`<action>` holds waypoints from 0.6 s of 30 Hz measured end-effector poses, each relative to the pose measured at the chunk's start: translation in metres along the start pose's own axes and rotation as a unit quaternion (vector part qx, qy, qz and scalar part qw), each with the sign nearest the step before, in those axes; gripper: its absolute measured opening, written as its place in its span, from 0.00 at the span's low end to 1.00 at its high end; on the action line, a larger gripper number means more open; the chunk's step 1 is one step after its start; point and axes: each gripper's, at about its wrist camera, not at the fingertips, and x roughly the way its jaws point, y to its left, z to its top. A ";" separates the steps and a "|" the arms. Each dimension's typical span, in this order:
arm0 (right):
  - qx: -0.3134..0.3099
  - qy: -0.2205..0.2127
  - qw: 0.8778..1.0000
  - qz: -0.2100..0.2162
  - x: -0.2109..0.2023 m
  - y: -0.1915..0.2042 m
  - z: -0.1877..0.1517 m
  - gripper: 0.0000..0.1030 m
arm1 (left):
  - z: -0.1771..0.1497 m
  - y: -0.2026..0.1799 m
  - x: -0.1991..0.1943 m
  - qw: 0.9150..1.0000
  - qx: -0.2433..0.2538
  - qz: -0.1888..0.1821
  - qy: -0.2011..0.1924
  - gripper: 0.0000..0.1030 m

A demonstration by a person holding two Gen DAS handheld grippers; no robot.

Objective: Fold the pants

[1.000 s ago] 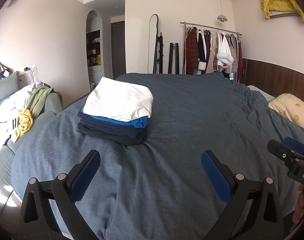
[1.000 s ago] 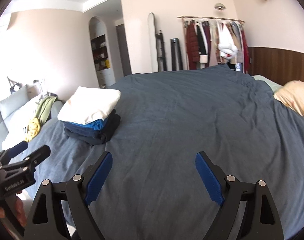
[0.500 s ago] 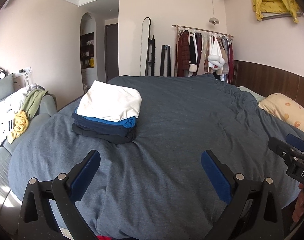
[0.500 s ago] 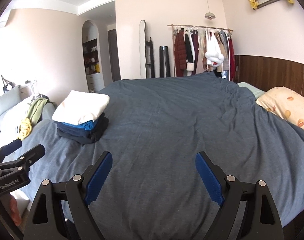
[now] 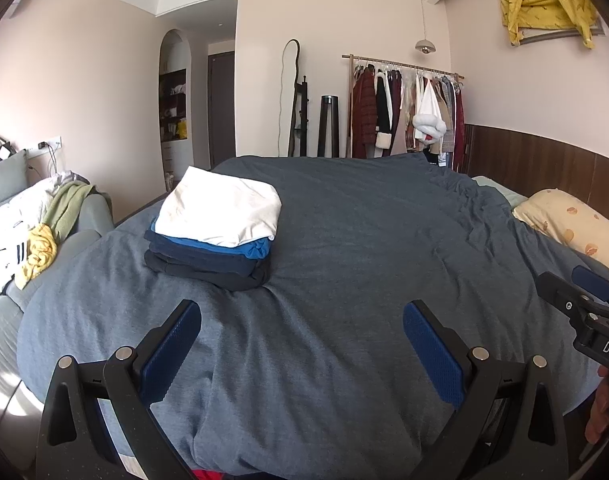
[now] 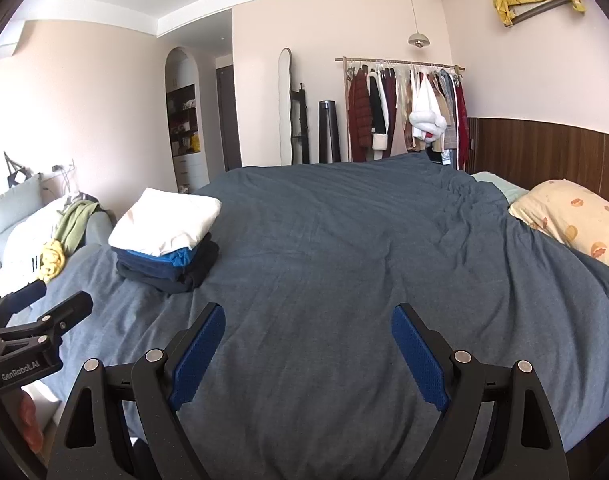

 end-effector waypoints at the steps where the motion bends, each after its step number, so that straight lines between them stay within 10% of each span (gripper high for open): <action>1: 0.001 -0.001 1.000 -0.001 -0.001 0.000 0.000 0.84 | 0.000 0.000 0.000 1.000 0.001 0.000 -0.001 1.00; 18: 0.001 -0.002 1.000 -0.002 -0.006 0.001 0.003 0.84 | 0.003 -0.005 -0.003 1.000 0.011 -0.001 -0.009 1.00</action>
